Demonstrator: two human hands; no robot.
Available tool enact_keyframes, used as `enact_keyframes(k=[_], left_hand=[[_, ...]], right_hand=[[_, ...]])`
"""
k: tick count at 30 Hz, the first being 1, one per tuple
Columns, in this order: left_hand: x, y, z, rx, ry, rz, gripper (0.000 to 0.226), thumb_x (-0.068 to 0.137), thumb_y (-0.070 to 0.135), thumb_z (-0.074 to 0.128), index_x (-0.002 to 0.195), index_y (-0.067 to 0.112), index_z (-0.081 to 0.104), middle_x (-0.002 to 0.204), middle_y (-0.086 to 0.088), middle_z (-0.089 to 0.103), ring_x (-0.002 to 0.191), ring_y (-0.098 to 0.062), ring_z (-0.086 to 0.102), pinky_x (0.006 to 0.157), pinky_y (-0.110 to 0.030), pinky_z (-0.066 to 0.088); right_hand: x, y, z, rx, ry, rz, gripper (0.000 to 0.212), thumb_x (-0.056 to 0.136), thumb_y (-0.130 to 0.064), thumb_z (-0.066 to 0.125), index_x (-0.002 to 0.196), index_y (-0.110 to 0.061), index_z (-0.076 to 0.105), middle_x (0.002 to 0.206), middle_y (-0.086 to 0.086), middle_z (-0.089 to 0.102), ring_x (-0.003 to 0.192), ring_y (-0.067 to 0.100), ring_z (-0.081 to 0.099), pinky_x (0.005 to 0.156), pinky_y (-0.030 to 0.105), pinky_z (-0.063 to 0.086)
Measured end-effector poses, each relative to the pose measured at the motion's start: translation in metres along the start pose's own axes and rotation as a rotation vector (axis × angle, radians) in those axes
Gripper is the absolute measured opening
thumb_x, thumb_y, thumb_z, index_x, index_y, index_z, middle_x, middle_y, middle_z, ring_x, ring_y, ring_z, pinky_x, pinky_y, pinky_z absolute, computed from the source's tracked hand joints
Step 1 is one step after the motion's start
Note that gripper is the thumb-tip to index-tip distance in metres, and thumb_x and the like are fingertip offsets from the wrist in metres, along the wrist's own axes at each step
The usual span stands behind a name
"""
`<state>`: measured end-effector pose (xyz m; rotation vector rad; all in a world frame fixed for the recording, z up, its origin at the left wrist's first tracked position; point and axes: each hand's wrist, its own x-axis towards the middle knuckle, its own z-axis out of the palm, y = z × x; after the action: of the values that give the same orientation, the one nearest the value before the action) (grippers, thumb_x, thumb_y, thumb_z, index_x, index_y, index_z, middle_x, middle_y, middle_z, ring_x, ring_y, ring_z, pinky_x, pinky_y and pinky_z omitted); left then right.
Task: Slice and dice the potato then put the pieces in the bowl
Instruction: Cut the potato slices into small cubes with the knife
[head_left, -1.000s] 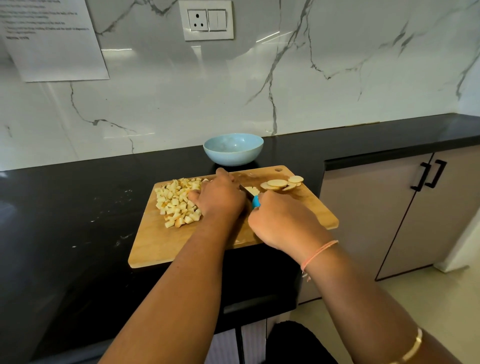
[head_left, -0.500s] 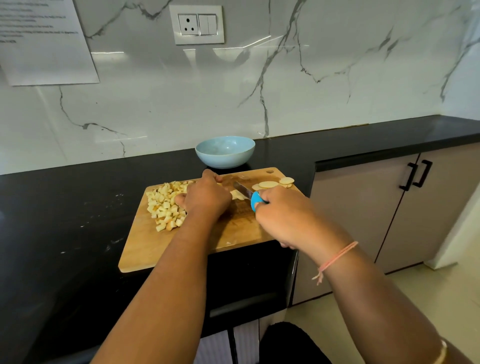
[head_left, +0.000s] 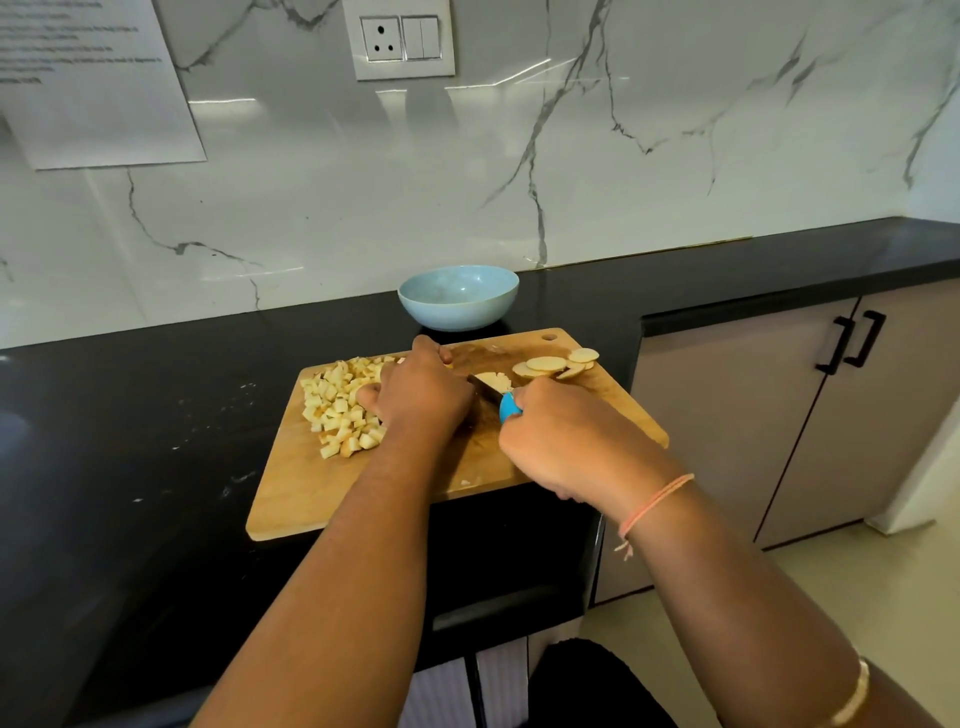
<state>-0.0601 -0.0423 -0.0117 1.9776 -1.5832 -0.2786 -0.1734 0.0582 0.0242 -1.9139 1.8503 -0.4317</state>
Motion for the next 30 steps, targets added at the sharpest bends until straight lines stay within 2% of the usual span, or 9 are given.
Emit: enact_keyframes(k=[6, 11, 15, 17, 20, 22, 24, 26, 30], left_hand=[[-0.003, -0.001, 0.001, 0.042, 0.046, 0.087, 0.026, 0.086, 0.018, 0.056, 0.108, 0.029, 0.049, 0.103, 0.006, 0.065, 0.117, -0.021, 0.046, 0.088, -0.041, 0.024], [-0.011, 0.005, 0.0, 0.128, 0.076, 0.251, 0.016, 0.091, 0.018, 0.05, 0.097, 0.029, 0.059, 0.104, 0.002, 0.061, 0.121, -0.021, 0.038, 0.097, -0.043, 0.021], [-0.018, 0.011, 0.003, 0.156, 0.03, 0.357, 0.015, 0.091, 0.031, 0.049, 0.089, 0.029, 0.064, 0.09, 0.009, 0.059, 0.109, -0.016, 0.048, 0.102, -0.044, 0.02], [-0.019, 0.014, 0.006, 0.194, 0.009, 0.416, 0.018, 0.09, 0.041, 0.051, 0.094, 0.032, 0.066, 0.098, 0.012, 0.063, 0.107, -0.013, 0.051, 0.102, -0.045, 0.021], [-0.019, 0.015, 0.01, 0.261, -0.008, 0.457, 0.023, 0.091, 0.048, 0.052, 0.106, 0.036, 0.064, 0.117, 0.011, 0.062, 0.118, -0.015, 0.046, 0.102, -0.047, 0.021], [-0.017, 0.016, 0.012, 0.265, -0.028, 0.452, 0.028, 0.091, 0.049, 0.051, 0.115, 0.038, 0.061, 0.125, 0.01, 0.059, 0.125, -0.018, 0.041, 0.103, -0.049, 0.02], [-0.015, 0.018, 0.014, 0.285, -0.045, 0.451, 0.03, 0.093, 0.047, 0.048, 0.119, 0.039, 0.06, 0.125, 0.009, 0.059, 0.127, -0.019, 0.039, 0.103, -0.049, 0.02], [-0.013, 0.021, 0.014, 0.326, -0.044, 0.442, 0.028, 0.094, 0.042, 0.047, 0.116, 0.037, 0.063, 0.12, 0.008, 0.062, 0.125, -0.019, 0.039, 0.103, -0.047, 0.021], [-0.008, 0.025, 0.014, 0.389, 0.0, 0.428, 0.026, 0.095, 0.037, 0.046, 0.109, 0.031, 0.068, 0.111, 0.005, 0.064, 0.122, -0.02, 0.039, 0.103, -0.044, 0.02]], right_hand=[[-0.021, 0.018, -0.018, 0.037, -0.04, 0.021, 0.036, 0.097, -0.023, 0.039, 0.131, -0.018, 0.048, 0.067, 0.004, 0.053, 0.042, 0.01, 0.045, 0.042, 0.021, 0.037], [-0.015, 0.033, -0.025, 0.159, 0.117, -0.029, 0.034, 0.098, -0.025, 0.038, 0.129, -0.025, 0.05, 0.068, 0.002, 0.052, 0.044, 0.01, 0.045, 0.038, 0.018, 0.034], [0.008, 0.041, -0.026, 0.201, 0.272, -0.077, 0.037, 0.099, -0.028, 0.038, 0.134, -0.027, 0.049, 0.069, -0.003, 0.049, 0.054, 0.011, 0.046, 0.051, 0.024, 0.037], [0.022, 0.043, -0.021, 0.224, 0.342, -0.108, 0.04, 0.099, -0.03, 0.039, 0.139, -0.026, 0.044, 0.075, -0.006, 0.053, 0.058, 0.01, 0.05, 0.054, 0.026, 0.042], [0.042, 0.045, -0.011, 0.224, 0.454, -0.135, 0.042, 0.1, -0.033, 0.039, 0.141, -0.023, 0.042, 0.108, 0.0, 0.063, 0.085, 0.015, 0.06, 0.075, 0.034, 0.053], [0.049, 0.044, -0.003, 0.259, 0.47, -0.155, 0.043, 0.101, -0.032, 0.039, 0.142, -0.02, 0.041, 0.125, 0.002, 0.059, 0.1, 0.017, 0.058, 0.087, 0.032, 0.05], [0.054, 0.044, 0.004, 0.288, 0.464, -0.168, 0.04, 0.101, -0.032, 0.038, 0.138, -0.018, 0.046, 0.117, 0.001, 0.061, 0.087, 0.009, 0.056, 0.075, 0.023, 0.045], [0.056, 0.047, 0.009, 0.355, 0.46, -0.155, 0.033, 0.101, -0.031, 0.039, 0.128, -0.018, 0.052, 0.092, -0.002, 0.06, 0.069, 0.006, 0.051, 0.061, 0.021, 0.042], [0.057, 0.056, 0.007, 0.766, 0.417, -0.093, 0.016, 0.101, -0.029, 0.04, 0.108, -0.026, 0.054, 0.069, 0.004, 0.052, 0.044, 0.006, 0.044, 0.04, 0.021, 0.038]])
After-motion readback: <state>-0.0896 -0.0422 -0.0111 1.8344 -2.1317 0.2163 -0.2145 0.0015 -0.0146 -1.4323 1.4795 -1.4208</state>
